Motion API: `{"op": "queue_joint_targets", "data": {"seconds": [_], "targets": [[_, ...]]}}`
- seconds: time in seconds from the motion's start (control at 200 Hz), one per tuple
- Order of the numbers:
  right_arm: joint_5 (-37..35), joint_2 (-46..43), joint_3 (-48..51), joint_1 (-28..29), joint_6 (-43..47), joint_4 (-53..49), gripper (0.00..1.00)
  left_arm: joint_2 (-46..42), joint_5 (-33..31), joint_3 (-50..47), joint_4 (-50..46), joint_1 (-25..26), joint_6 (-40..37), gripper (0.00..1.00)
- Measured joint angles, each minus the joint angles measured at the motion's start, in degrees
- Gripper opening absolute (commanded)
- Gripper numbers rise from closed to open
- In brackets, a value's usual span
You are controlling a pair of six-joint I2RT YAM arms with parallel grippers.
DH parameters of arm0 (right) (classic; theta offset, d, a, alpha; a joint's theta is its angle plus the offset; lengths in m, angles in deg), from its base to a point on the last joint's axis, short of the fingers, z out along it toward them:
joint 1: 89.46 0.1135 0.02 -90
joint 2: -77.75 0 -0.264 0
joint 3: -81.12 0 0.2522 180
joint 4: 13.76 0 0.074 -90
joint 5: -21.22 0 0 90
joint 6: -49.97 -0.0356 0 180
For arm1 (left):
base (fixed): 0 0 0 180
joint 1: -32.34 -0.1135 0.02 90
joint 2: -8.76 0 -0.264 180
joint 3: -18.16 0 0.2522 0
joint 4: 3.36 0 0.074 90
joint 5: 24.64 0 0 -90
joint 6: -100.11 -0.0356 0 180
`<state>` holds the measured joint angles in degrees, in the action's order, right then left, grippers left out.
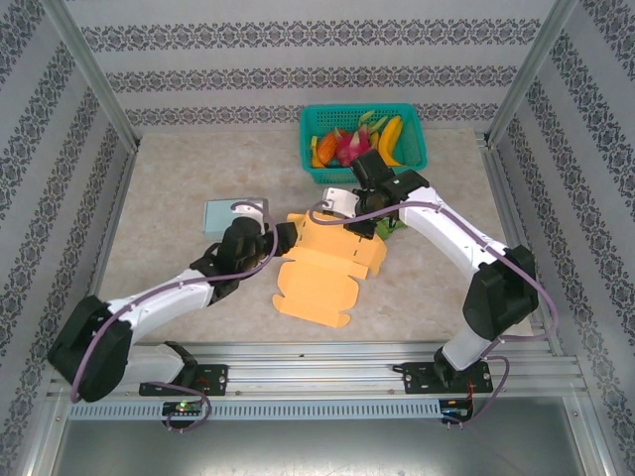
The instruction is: Fold the paper box
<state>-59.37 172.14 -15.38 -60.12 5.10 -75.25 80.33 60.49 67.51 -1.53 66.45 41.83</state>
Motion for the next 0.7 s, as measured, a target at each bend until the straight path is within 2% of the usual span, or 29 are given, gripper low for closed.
{"op": "queue_joint_targets", "data": {"seconds": [0.135, 0.39, 0.699], "targets": [[-0.6, 0.3, 0.0, 0.0, 0.0, 0.5, 0.00, -4.2, 2.6, -4.2, 0.1, 0.0, -0.2, 0.61], [-1.0, 0.3, 0.0, -0.2, -0.2, 0.9, 0.00, -6.1, 9.5, -6.8, 1.7, 2.5, 0.4, 0.52], [-1.0, 0.7, 0.0, -0.5, -0.2, 0.9, 0.00, 6.8, 11.5, -3.1, 6.1, 3.3, 1.3, 0.45]]}}
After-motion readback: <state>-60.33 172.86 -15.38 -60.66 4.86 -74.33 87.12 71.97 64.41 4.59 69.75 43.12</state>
